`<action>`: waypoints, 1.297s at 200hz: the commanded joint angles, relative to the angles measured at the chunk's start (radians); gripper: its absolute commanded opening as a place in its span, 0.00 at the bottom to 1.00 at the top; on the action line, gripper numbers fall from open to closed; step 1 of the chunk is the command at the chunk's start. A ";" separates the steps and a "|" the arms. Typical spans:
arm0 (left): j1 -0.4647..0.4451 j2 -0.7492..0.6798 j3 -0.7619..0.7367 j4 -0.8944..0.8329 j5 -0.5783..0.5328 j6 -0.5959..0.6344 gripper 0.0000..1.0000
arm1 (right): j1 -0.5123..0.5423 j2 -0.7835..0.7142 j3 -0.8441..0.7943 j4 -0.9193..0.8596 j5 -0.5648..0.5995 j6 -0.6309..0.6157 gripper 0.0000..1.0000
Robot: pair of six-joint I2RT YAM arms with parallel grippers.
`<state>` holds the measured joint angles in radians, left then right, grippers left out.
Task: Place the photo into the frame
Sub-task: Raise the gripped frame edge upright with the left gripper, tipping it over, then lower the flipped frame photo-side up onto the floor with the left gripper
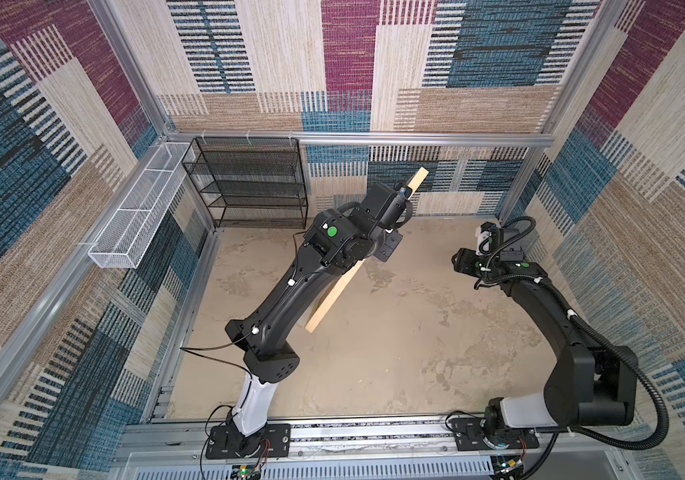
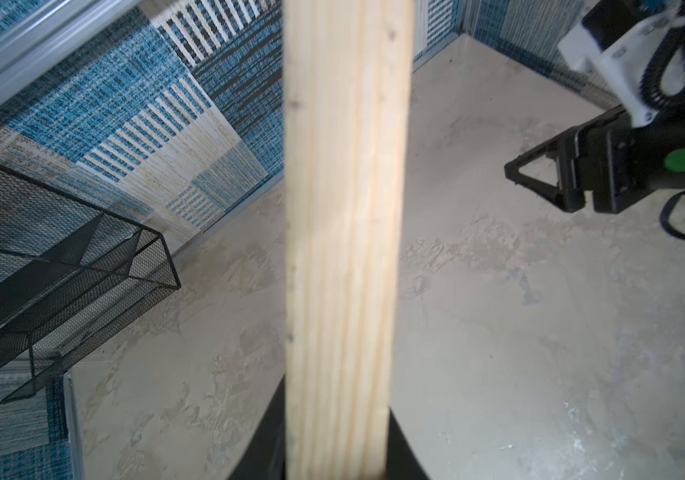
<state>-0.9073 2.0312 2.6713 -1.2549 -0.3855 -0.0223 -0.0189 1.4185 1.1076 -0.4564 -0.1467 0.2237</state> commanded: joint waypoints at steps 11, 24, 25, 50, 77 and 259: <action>0.002 -0.051 -0.047 0.246 0.038 -0.068 0.00 | 0.001 -0.001 0.005 0.020 -0.007 0.006 0.65; 0.001 -0.064 -0.069 0.279 0.045 -0.067 0.00 | 0.001 0.001 0.007 0.018 -0.009 0.006 0.65; 0.001 -0.064 -0.070 0.280 0.045 -0.068 0.00 | 0.001 0.000 0.007 0.018 -0.009 0.006 0.65; 0.002 -0.069 -0.071 0.309 0.041 -0.085 0.00 | 0.000 0.001 0.014 0.015 -0.010 0.006 0.65; 0.011 -0.083 -0.078 0.350 0.043 -0.117 0.00 | 0.001 -0.001 0.018 0.012 -0.010 0.004 0.65; 0.182 -0.057 -0.235 0.348 0.212 -0.389 0.00 | 0.001 0.029 0.012 0.013 -0.020 0.000 0.66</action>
<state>-0.7395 1.9759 2.4653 -0.9794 -0.2077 -0.3454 -0.0189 1.4418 1.1206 -0.4610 -0.1566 0.2234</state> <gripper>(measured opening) 0.255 0.657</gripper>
